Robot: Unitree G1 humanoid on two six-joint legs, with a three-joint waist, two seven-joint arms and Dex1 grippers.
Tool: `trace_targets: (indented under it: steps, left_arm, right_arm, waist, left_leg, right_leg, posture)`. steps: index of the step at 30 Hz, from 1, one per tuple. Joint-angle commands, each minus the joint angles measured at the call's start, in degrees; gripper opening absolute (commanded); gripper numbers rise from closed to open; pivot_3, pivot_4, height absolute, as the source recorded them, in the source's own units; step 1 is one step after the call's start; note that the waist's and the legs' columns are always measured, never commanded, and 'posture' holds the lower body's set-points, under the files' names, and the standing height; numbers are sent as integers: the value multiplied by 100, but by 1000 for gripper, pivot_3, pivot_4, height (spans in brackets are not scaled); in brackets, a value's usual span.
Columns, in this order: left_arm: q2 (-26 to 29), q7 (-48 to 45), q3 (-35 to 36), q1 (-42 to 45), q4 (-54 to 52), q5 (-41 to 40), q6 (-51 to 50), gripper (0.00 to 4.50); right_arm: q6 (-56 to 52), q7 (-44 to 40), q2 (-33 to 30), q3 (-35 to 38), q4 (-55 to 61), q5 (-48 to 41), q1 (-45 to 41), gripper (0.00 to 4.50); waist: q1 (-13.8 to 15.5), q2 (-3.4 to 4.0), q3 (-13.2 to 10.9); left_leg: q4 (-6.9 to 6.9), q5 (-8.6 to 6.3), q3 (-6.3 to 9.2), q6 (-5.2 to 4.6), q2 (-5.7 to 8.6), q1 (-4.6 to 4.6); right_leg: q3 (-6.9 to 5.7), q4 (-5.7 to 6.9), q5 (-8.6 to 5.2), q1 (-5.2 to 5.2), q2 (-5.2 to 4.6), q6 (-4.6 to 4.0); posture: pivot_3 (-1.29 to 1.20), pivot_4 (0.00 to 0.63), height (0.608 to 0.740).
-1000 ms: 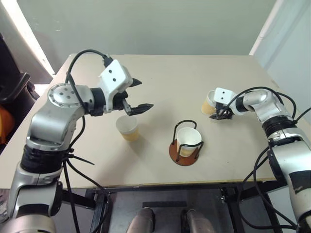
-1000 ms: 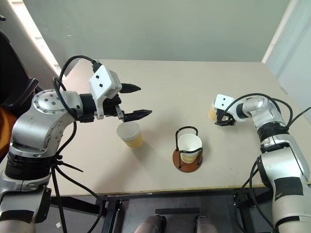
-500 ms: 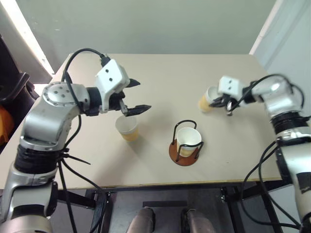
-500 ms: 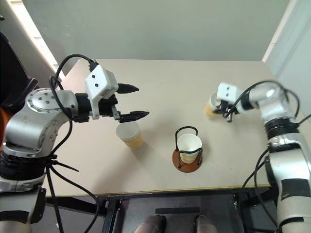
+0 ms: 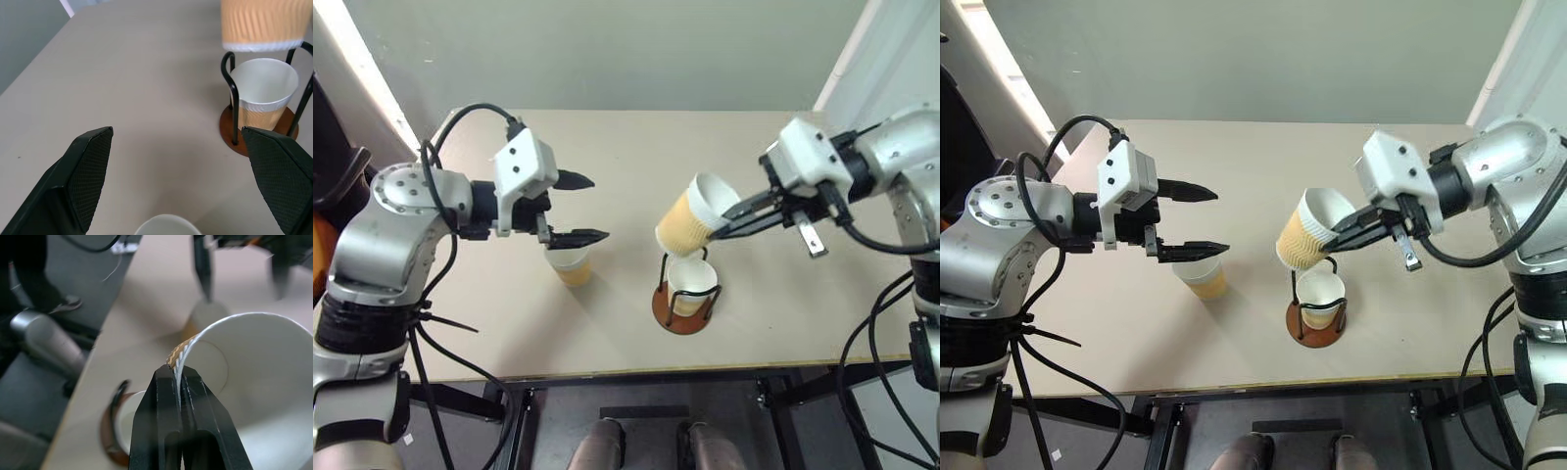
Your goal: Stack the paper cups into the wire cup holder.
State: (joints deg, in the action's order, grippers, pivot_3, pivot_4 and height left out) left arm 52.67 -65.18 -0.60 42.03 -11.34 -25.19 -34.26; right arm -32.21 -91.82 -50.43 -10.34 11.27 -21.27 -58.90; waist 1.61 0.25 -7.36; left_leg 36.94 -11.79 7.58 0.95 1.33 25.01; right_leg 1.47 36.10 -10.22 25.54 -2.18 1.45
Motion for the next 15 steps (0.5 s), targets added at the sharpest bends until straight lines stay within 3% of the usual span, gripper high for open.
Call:
trace_targets:
  steps: [1, 9, 15]
  left_arm:
    - [196, -333, 329, -166, -416, -412, -55, 4500]
    - [633, -893, 845, -496, -766, -1231, -326, 4500]
    - [888, -981, 933, -745, -904, -1391, -377, 4500]
  right_arm:
    - [188, -65, -277, -131, 237, 57, 72, 25]
    - [540, -56, -361, -501, 246, 410, 237, 25]
    - [750, -68, -495, -659, 312, 540, 391, 25]
  waist:
    - [-3, -1, 0]
    - [-33, -1, 1]
    - [-30, -1, 1]
  left_leg:
    - [-1, 1, 1, -2, -1, -3]
    - [0, 8, 1, -11, -2, -11]
    - [1, 8, 1, -13, -1, -10]
  right_leg:
    - [-1, 4, 0, 0, 0, -1]
    - [-1, 28, -2, 1, 1, -4]
    - [-1, 25, -2, 1, 1, -5]
  posture:
    - [0, 150, 740]
    - [0, 150, 740]
    - [0, 150, 740]
